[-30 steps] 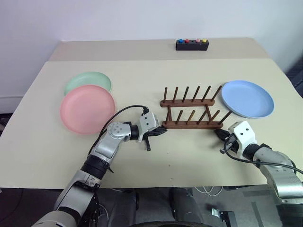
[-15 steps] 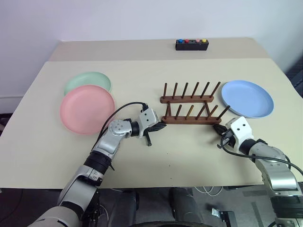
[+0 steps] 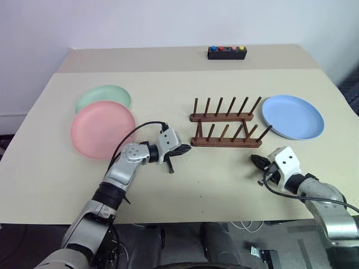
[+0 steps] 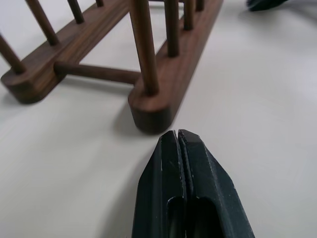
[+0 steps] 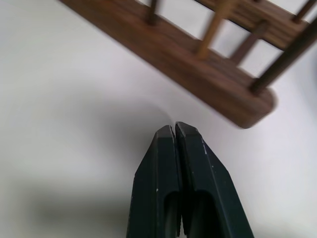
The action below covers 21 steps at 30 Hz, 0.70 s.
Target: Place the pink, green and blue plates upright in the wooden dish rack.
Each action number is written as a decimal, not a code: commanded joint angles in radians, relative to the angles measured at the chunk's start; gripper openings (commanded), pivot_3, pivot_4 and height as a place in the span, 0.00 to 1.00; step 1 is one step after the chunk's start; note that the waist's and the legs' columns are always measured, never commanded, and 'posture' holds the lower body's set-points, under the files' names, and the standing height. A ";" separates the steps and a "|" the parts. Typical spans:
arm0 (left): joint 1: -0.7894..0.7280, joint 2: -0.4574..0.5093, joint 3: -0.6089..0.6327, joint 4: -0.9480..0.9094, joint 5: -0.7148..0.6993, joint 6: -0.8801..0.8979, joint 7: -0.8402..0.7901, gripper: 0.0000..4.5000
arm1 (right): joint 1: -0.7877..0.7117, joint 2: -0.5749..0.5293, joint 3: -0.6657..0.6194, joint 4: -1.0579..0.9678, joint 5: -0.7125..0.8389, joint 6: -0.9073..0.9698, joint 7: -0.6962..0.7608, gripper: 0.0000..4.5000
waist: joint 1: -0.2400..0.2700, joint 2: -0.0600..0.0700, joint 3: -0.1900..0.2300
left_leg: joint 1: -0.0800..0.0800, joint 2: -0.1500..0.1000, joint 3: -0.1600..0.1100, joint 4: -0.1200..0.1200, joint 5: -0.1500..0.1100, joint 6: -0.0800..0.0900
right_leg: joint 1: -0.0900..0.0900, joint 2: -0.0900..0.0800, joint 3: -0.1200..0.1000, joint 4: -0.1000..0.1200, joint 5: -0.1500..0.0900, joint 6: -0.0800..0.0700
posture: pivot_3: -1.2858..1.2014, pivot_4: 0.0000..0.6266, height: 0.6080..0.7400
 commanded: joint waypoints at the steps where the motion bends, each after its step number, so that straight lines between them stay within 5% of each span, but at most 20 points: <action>1: 0.067 0.076 0.089 -0.192 -0.123 0.104 -0.060 0.00 | 0.046 -0.026 -0.061 -0.149 0.075 0.042 0.033 0.01 | -0.001 0.000 0.000 | 0.000 0.000 0.000 0.000 0.000 0.000 | 0.000 0.000 0.000 0.000 0.000 0.000 | 0.52 0.24 1.00; 5: 0.163 0.197 0.163 -0.345 -0.233 0.237 -0.123 0.00 | 0.086 -0.045 -0.049 -0.219 0.089 0.078 0.055 0.01 | 0.001 0.000 0.000 | 0.001 0.000 0.000 0.000 0.000 0.000 | 0.000 0.000 0.000 0.001 0.000 -0.001 | 0.52 0.24 1.00; 10: 0.226 0.284 0.281 -0.415 -0.352 0.363 -0.130 0.40 | 0.062 -0.048 -0.001 -0.240 0.107 0.125 0.073 0.00 | 0.005 0.000 0.000 | 0.000 0.000 0.000 0.001 0.000 0.000 | 0.001 0.000 0.000 0.000 -0.002 -0.003 | 0.52 0.24 1.00; 15: 0.274 0.331 0.357 -0.459 -0.402 0.420 -0.108 0.98 | 0.019 -0.047 0.049 -0.251 0.147 0.173 0.104 0.41 | 0.003 0.000 0.000 | 0.000 0.001 0.000 0.000 0.000 0.000 | 0.000 0.000 0.000 0.000 -0.002 -0.004 | 0.52 0.24 1.00; 20: 0.331 0.349 0.430 -0.505 -0.441 0.460 -0.069 1.00 | -0.024 -0.037 0.096 -0.248 0.136 0.163 0.109 0.98 | 0.003 -0.001 0.001 | 0.000 0.001 0.000 0.000 0.000 0.000 | 0.000 0.000 0.000 0.000 -0.002 -0.004 | 0.52 0.24 1.00; 21: 0.343 0.352 0.444 -0.512 -0.444 0.463 -0.058 1.00 | -0.033 -0.032 0.102 -0.243 0.129 0.152 0.105 0.99 | 0.003 -0.001 0.001 | 0.000 0.001 0.000 0.000 0.000 0.000 | 0.000 0.000 0.000 0.000 -0.002 -0.004 | 0.52 0.24 1.00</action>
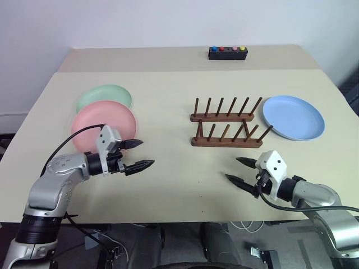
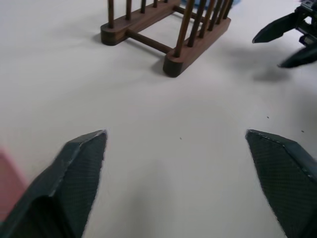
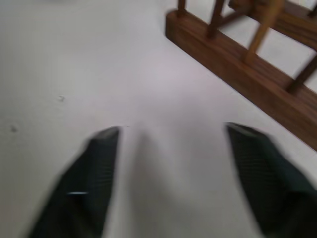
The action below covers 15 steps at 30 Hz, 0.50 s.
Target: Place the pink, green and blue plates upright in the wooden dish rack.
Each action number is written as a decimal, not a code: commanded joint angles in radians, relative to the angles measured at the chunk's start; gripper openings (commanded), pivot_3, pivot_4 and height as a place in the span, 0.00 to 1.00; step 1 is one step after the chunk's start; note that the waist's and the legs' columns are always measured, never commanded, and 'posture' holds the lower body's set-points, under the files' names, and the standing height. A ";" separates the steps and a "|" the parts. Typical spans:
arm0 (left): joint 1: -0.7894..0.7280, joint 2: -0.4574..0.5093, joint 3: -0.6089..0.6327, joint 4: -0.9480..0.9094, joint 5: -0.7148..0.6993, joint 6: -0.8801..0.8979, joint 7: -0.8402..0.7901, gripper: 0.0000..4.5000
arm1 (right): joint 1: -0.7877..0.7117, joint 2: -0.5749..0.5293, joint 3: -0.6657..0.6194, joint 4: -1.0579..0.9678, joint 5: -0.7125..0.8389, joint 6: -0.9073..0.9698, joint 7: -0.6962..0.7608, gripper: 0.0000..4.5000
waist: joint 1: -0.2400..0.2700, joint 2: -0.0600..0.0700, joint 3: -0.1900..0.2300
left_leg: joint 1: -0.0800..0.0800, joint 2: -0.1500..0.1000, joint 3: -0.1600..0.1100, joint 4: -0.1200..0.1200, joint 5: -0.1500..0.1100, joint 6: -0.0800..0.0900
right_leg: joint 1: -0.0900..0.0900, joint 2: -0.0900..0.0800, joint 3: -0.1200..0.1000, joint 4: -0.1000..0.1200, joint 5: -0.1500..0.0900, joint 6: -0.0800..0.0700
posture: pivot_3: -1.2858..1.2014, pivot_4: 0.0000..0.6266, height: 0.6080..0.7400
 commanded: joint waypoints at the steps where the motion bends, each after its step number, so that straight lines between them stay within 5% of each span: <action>1: 0.024 0.020 0.071 -0.051 -0.033 0.016 0.033 1.00 | -0.031 0.012 0.015 -0.028 -0.007 -0.035 -0.006 0.99 | 0.000 0.000 0.000 | 0.000 0.000 0.000 0.000 0.000 0.000 | 0.000 0.000 0.000 0.000 0.000 0.000 | 0.52 0.24 1.00; 8: 0.055 0.026 0.150 -0.062 0.024 -0.017 0.166 1.00 | -0.099 0.026 0.072 0.006 -0.027 -0.087 0.011 0.99 | 0.002 0.000 0.000 | 0.000 0.000 0.000 0.000 0.000 0.000 | 0.000 0.000 0.000 0.000 0.000 0.000 | 0.52 0.24 1.00; 15: -0.069 0.086 0.370 0.120 0.136 0.061 0.508 1.00 | -0.167 0.033 0.118 0.046 -0.036 -0.124 0.035 0.99 | -0.004 -0.004 0.002 | 0.000 0.000 0.000 -0.001 0.000 0.000 | -0.002 0.000 0.000 0.000 0.000 0.000 | 0.52 0.24 1.00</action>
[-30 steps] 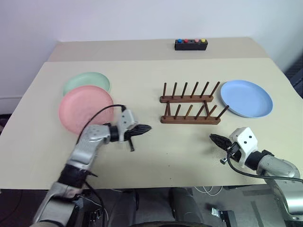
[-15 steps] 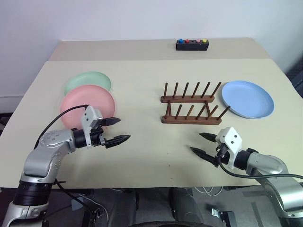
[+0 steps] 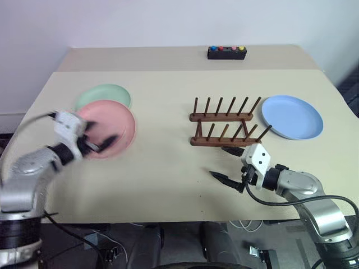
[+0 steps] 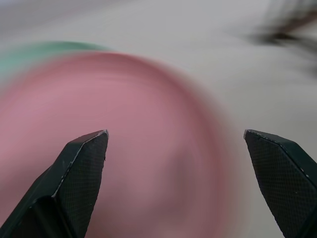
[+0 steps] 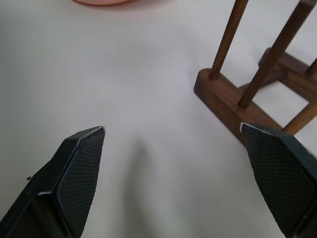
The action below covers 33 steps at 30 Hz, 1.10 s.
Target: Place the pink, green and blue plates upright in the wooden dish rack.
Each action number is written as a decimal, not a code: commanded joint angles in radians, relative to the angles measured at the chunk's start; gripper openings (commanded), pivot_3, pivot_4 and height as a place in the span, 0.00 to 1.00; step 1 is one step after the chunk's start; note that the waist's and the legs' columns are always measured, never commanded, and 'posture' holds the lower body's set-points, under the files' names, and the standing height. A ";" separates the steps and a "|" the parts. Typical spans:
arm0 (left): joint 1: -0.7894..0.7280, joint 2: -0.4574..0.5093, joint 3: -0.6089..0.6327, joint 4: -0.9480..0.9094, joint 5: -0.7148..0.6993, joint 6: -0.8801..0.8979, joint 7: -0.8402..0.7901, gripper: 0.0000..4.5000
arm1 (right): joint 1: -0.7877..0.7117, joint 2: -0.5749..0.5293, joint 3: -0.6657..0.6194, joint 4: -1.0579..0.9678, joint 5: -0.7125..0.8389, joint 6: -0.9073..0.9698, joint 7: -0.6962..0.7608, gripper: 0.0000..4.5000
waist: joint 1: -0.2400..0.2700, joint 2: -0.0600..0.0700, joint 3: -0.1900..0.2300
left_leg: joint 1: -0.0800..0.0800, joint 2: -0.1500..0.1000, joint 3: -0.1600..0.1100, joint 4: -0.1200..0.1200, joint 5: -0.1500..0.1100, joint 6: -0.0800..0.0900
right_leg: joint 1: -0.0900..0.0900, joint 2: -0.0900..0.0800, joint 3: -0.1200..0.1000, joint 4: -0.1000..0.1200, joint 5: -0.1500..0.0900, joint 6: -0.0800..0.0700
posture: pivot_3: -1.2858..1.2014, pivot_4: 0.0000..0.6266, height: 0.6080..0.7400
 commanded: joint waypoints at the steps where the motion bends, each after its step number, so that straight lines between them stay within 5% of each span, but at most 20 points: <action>1: -0.028 0.005 0.100 0.024 -0.003 0.045 0.094 1.00 | -0.027 0.007 0.003 0.000 0.002 -0.031 0.013 0.99 | 0.001 0.000 0.000 | 0.000 0.000 0.000 0.000 0.000 0.000 | 0.000 0.000 0.000 0.000 0.001 0.002 | 0.52 0.24 1.00; 19: -0.133 -0.054 0.008 0.168 0.020 0.268 0.221 1.00 | -0.141 -0.023 0.000 -0.060 -0.006 -0.061 0.050 0.99 | 0.004 -0.001 0.000 | -0.002 0.000 0.000 0.000 0.000 0.000 | -0.002 0.000 0.000 0.001 0.001 0.003 | 0.52 0.24 1.00; 22: -0.151 -0.063 -0.007 0.201 0.030 0.253 0.219 0.80 | -0.137 -0.023 -0.003 -0.069 -0.009 -0.063 0.044 1.00 | 0.003 -0.001 0.000 | -0.002 0.000 0.000 0.000 0.000 0.000 | -0.002 0.000 0.000 0.001 0.002 0.003 | 0.52 0.24 1.00; 29: -0.154 -0.072 -0.007 0.218 0.032 0.203 0.207 0.01 | -0.128 -0.026 -0.026 -0.082 0.002 -0.063 0.037 1.00 | 0.004 -0.001 0.000 | -0.002 0.000 0.000 0.000 0.000 0.000 | -0.003 -0.001 0.000 0.001 0.002 0.003 | 0.52 0.24 1.00; 33: -0.149 -0.071 -0.003 0.210 0.022 0.183 0.195 0.01 | -0.127 -0.026 -0.034 -0.079 0.008 -0.068 0.044 1.00 | 0.004 -0.001 0.000 | -0.002 0.000 0.000 0.000 0.000 -0.001 | -0.002 -0.001 0.000 0.001 0.002 0.003 | 0.52 0.24 1.00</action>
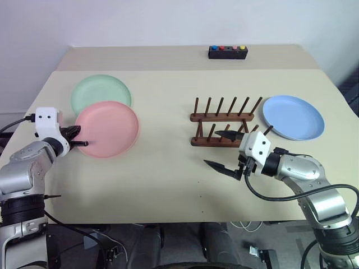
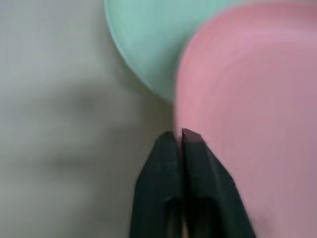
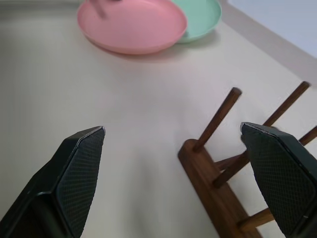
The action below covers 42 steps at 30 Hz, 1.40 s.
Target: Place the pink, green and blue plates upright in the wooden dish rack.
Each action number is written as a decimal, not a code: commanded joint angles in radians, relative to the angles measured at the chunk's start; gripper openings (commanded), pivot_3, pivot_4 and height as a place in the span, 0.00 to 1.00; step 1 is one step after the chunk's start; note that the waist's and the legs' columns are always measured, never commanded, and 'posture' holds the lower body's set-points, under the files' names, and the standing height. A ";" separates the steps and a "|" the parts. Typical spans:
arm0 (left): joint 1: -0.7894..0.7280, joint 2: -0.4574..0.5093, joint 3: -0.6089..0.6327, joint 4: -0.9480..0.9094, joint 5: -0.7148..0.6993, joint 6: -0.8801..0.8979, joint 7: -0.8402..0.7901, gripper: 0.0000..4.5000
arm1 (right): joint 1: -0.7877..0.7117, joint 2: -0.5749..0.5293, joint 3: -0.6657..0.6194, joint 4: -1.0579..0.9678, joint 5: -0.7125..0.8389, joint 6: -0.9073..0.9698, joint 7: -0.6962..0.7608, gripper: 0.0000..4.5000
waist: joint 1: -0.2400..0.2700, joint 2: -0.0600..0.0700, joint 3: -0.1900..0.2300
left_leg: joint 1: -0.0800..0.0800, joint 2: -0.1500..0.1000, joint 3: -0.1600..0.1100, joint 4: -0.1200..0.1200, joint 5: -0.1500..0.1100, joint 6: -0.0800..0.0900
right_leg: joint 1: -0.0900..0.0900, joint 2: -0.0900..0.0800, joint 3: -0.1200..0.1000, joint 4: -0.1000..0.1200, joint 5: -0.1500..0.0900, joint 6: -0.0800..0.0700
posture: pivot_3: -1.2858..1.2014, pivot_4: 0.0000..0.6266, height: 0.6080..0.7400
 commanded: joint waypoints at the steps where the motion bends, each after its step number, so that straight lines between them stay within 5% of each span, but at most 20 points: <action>1: 0.010 0.008 0.018 -0.014 -0.001 -0.021 -0.012 0.01 | 0.000 -0.012 -0.033 -0.041 0.017 -0.025 0.007 1.00 | -0.001 0.000 0.000 | 0.000 0.000 0.000 0.000 0.000 0.000 | 0.000 0.000 0.000 0.000 0.000 0.000 | 0.52 0.24 1.00; 10: -0.046 0.012 0.057 -0.133 -0.057 -0.063 -0.025 0.01 | -0.082 -0.026 -0.016 -0.043 -0.018 -0.066 0.020 1.00 | 0.000 0.000 0.000 | 0.000 0.000 0.000 0.000 0.000 0.000 | 0.000 0.000 0.000 0.000 0.000 0.000 | 0.52 0.24 1.00; 17: -0.250 -0.005 -0.032 -0.238 -0.050 -0.058 0.008 0.01 | -0.271 -0.022 0.112 0.026 -0.239 -0.235 0.004 1.00 | -0.001 -0.002 0.001 | -0.001 0.000 0.000 0.000 0.000 -0.001 | -0.001 0.000 0.000 -0.001 0.000 0.000 | 0.52 0.24 1.00; 28: -0.485 -0.244 -0.172 -0.354 -0.067 -0.031 0.138 0.01 | -0.518 0.083 0.260 0.235 -0.593 -0.445 -0.155 1.00 | -0.002 -0.004 0.002 | -0.003 0.000 0.000 0.000 0.001 -0.002 | -0.003 0.000 0.000 0.000 0.000 0.000 | 0.52 0.24 1.00; 37: -0.525 -0.321 -0.219 -0.428 -0.078 0.025 0.189 0.01 | -0.592 0.130 0.301 0.348 -0.781 -0.460 -0.256 1.00 | -0.005 -0.003 0.002 | -0.004 0.000 0.000 0.000 0.001 -0.002 | -0.005 0.000 0.000 0.001 0.001 0.000 | 0.52 0.24 1.00; 42: -0.523 -0.321 -0.219 -0.444 -0.078 0.040 0.189 0.00 | -0.607 0.120 0.303 0.396 -0.836 -0.471 -0.280 0.60 | -0.004 -0.003 0.002 | -0.004 -0.001 0.000 0.000 0.001 -0.002 | -0.004 0.000 0.000 0.000 0.001 0.000 | 0.52 0.24 1.00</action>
